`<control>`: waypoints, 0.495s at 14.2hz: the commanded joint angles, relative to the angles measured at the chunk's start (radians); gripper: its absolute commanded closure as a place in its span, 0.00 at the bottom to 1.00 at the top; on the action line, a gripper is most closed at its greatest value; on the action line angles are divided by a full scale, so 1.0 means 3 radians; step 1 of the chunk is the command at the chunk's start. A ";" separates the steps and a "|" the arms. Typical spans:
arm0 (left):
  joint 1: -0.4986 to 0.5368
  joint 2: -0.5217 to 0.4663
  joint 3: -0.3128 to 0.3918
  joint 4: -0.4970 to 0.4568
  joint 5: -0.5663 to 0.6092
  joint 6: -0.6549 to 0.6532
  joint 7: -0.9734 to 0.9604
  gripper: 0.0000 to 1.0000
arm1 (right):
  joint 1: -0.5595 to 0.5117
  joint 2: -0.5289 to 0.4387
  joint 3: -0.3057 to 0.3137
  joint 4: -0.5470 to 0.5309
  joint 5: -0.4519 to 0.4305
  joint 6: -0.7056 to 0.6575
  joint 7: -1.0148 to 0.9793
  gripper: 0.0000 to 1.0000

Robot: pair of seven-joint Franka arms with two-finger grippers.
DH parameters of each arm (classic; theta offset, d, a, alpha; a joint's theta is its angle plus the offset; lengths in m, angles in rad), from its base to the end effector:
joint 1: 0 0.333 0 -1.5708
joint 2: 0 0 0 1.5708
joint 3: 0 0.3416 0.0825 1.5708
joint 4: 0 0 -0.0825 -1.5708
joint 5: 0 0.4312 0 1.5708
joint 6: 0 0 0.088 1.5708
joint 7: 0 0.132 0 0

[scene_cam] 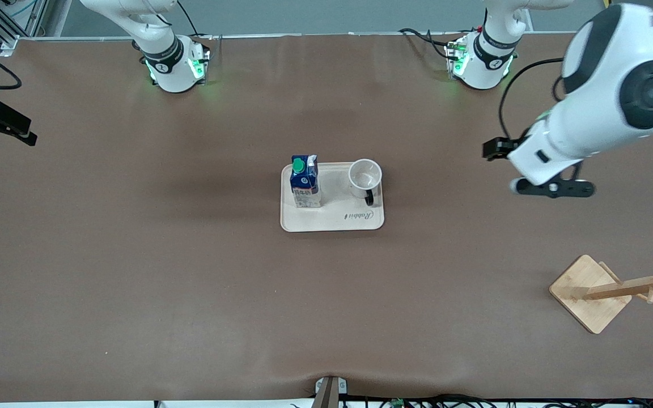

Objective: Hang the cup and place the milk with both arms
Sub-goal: 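Move the left gripper toward the white mug on the tray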

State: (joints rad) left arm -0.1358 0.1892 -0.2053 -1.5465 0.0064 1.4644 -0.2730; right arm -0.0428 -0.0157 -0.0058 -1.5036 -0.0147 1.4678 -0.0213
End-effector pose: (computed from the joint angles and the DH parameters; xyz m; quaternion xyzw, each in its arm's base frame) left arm 0.5998 -0.2021 0.5151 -0.9903 0.0346 0.1319 0.0250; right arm 0.5846 -0.0305 0.6600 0.9998 -0.0143 -0.0103 0.0069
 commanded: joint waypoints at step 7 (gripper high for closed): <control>-0.0554 -0.0017 -0.0159 -0.0729 -0.0359 0.0900 -0.1359 0.00 | -0.0026 0.0027 0.0035 0.0057 -0.0002 -0.0035 0.0005 0.00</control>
State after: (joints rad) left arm -0.2702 0.2140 -0.2563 -1.6753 -0.0725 1.6447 -0.6109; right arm -0.0427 -0.0156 -0.0047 -1.5037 -0.0147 1.4678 -0.0213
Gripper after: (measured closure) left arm 0.000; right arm 0.000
